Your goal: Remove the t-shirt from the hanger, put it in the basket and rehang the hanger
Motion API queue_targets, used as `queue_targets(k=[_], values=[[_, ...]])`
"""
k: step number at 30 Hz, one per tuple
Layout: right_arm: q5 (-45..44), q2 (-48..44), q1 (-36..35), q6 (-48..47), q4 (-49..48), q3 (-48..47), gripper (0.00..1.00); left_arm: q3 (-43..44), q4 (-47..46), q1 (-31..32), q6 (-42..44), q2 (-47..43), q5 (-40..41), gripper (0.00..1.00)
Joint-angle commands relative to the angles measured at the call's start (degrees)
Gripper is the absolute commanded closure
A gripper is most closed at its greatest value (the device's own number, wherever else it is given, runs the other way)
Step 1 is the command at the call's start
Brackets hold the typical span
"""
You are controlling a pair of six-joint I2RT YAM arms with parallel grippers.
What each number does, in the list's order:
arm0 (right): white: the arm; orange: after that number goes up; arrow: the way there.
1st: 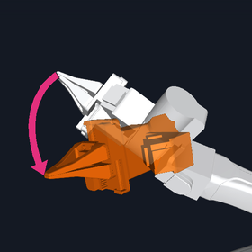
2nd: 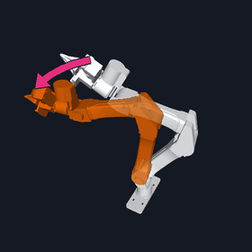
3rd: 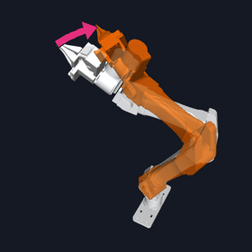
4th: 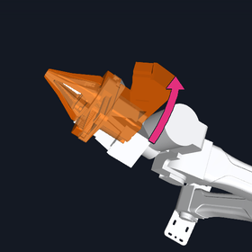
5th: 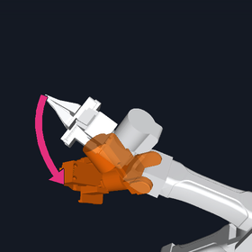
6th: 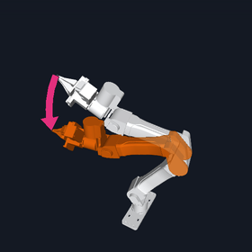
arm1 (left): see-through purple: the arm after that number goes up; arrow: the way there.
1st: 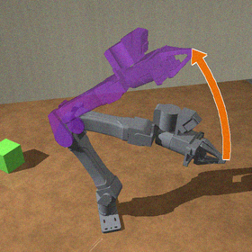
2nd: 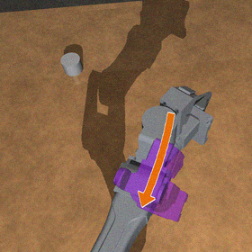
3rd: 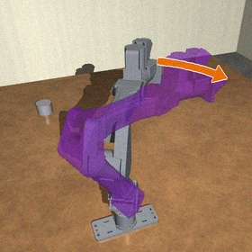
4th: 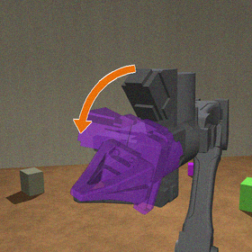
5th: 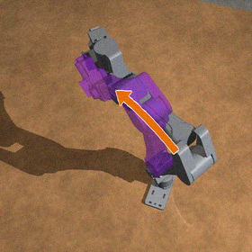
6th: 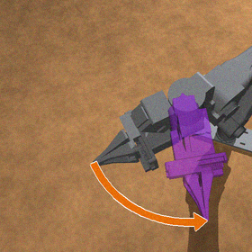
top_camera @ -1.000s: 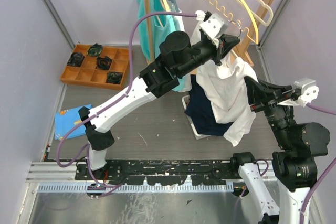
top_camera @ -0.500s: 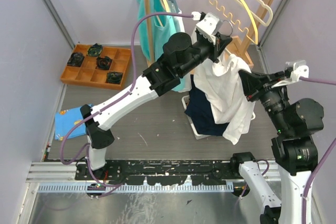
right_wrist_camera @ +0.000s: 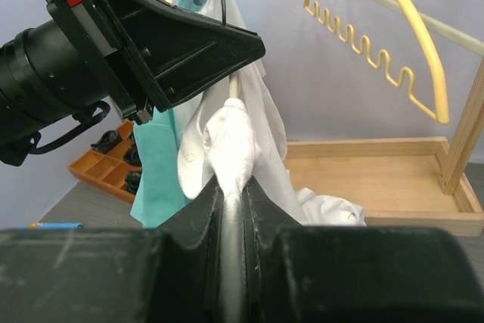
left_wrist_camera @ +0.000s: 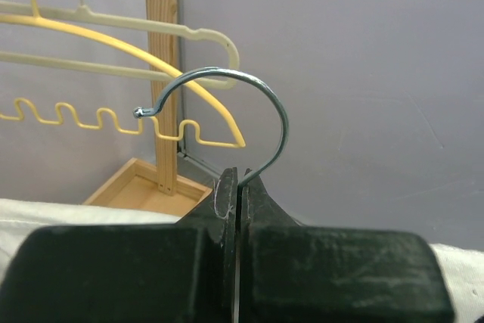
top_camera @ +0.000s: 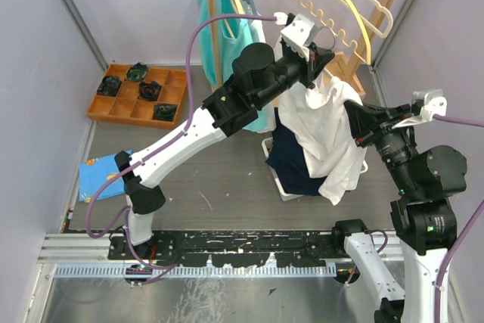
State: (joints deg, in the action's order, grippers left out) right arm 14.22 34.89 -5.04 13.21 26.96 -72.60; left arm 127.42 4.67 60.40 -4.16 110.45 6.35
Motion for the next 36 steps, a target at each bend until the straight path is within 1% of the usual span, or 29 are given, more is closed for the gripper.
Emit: queue_targets(k=[1,3,6,8,12,14,15,18,20,23,24,27,30,36], values=[[-2.92,-0.55,0.23,-0.53,-3.94,-0.6,0.99,6.12,-0.28,-0.94,-0.57,0.76,-0.31,1.0],[-2.39,-0.61,0.2,-1.05,-3.53,-1.04,0.96,8.75,1.29,-1.56,-1.31,2.02,-0.36,1.0],[-1.69,-0.22,0.25,-2.06,-1.56,-2.59,0.88,13.12,4.04,-2.19,-1.24,3.7,-0.02,1.0],[-1.65,0.1,0.22,-2.33,0.03,-3.44,0.81,13.57,4.3,-2.67,-1.25,3.85,-0.02,1.0],[-0.73,-0.66,0.18,-2.76,1.03,-3.41,0.72,12.96,3.82,-3.52,-1.28,3.15,-0.17,1.0],[-0.47,-1.18,0.21,-2.75,0.58,-3.02,0.62,12.03,3.2,-3.69,-1.29,2.68,-1.36,1.0],[-0.48,-1.3,0.2,-2.62,0.36,-2.83,0.6,12.05,3.39,-3.73,-1.16,2.66,-2.02,1.0],[-0.59,-1.07,0.21,-1.01,0.42,-2.98,0.6,12.09,4.13,-3.77,-0.81,2.37,-3.69,1.0],[-1.37,-1.18,0.26,-0.47,0.43,-2.77,0.59,10.57,3.84,-3.78,-0.71,1.85,-3.74,1.0],[-3.85,-1.71,0.25,-0.24,-0.25,-2.06,0.51,8.52,2.81,-4.15,-1.07,1.15,-3.7,1.0],[-3.66,-1.72,0.12,-0.32,-0.78,-1.6,0.5,8.39,2.95,-4.29,-1.29,1.16,-3.85,1.0],[-3.25,-0.27,-0.15,1.37,-0.88,-2.32,0.5,8.5,2.71,-4.71,-2.22,1.21,-4.43,1.0],[-5.41,0.55,-0.12,2.6,-0.84,-3.57,0.5,8.87,2.41,-4.95,-2.53,1.17,-4.59,1.0],[-7.7,-1.3,-0.13,0.41,1.47,-4.38,0.49,8.78,2.44,-5.76,-3.39,1.08,-5.14,1.0]])
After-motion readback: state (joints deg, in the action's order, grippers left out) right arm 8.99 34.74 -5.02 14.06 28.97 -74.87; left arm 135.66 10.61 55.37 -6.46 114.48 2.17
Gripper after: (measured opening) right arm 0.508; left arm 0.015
